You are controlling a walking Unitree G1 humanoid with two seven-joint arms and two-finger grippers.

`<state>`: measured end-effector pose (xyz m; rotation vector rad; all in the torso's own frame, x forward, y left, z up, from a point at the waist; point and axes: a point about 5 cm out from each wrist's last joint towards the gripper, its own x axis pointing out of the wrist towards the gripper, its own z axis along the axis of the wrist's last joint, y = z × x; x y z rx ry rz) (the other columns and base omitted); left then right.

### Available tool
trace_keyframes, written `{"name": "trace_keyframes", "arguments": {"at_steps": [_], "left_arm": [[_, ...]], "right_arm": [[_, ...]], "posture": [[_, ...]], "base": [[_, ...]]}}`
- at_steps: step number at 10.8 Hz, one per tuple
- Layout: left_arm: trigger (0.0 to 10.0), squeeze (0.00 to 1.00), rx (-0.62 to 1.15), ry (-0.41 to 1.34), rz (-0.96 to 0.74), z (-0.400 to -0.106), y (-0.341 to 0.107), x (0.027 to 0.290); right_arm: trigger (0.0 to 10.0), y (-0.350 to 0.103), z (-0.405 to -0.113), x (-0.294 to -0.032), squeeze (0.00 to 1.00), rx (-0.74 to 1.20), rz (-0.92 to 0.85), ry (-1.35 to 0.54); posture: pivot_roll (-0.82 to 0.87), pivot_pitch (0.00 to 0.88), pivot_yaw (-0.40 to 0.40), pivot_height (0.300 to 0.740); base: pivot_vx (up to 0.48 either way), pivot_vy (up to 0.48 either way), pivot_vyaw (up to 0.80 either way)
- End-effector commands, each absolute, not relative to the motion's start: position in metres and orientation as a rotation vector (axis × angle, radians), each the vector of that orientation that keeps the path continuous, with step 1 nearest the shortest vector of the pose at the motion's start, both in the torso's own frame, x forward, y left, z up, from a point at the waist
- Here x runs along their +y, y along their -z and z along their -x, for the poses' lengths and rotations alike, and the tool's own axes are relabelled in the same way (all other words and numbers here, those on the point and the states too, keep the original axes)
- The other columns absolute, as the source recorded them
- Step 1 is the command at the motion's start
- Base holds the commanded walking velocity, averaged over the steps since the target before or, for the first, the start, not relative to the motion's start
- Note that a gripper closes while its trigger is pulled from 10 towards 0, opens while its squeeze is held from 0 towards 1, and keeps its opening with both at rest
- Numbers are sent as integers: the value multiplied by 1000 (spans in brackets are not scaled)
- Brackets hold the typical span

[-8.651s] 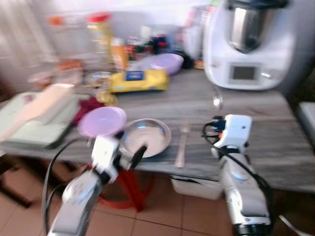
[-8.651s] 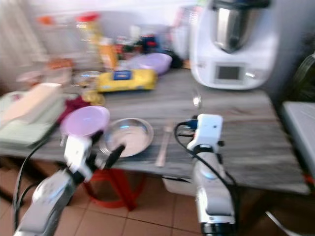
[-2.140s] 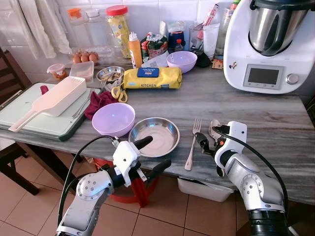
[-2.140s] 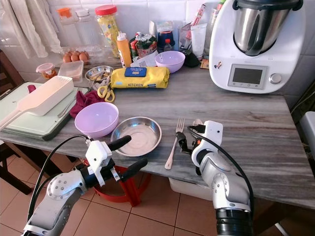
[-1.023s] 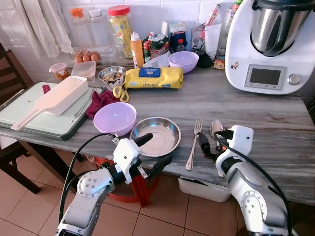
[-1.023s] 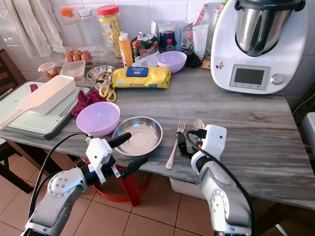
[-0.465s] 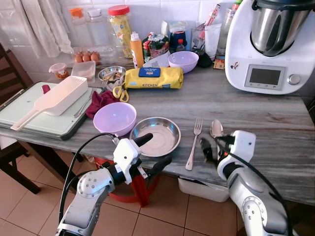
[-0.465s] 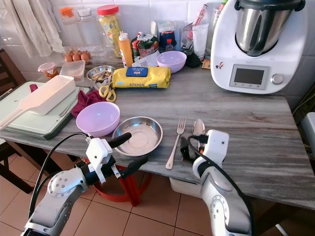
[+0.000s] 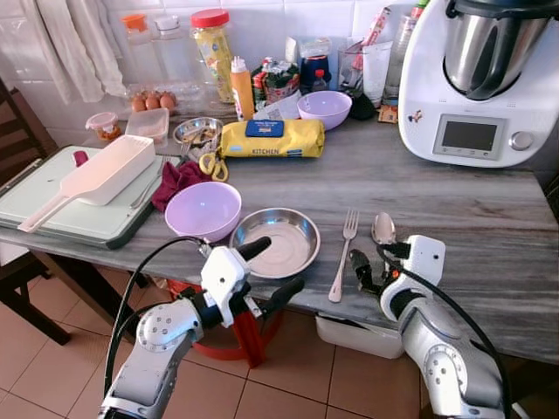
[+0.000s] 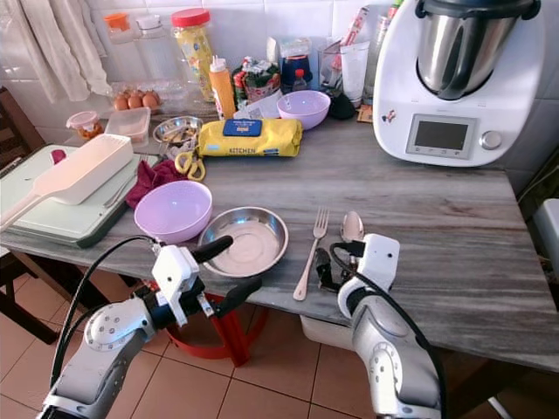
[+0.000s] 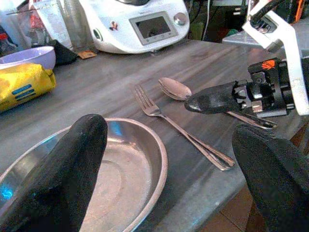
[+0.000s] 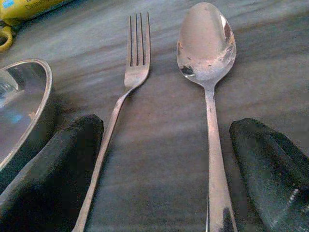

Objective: Setting the table

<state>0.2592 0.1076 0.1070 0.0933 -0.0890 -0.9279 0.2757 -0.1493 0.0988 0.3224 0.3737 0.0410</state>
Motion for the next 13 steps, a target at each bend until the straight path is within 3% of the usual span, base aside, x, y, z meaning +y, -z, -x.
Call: {"name": "trace_keyframes", "arguments": {"at_steps": [1,9,13], "left_arm": [[10000,0,-84,914,-106,-259,-107,113],[10000,0,-83,917,-109,-260,-108,112],[10000,0,-89,905,-97,-260,-109,112]], "right_arm": [[10000,-97,-278,-140,0,399,-346,-86],[10000,-97,-275,-132,0,414,-369,-152],[10000,-112,-272,-145,0,325,-256,-138]], "posture": [[-64,0,91,740],[-67,0,91,740],[-68,0,90,740]], "base": [[0,0,0],[0,0,0],[0,0,0]]}}
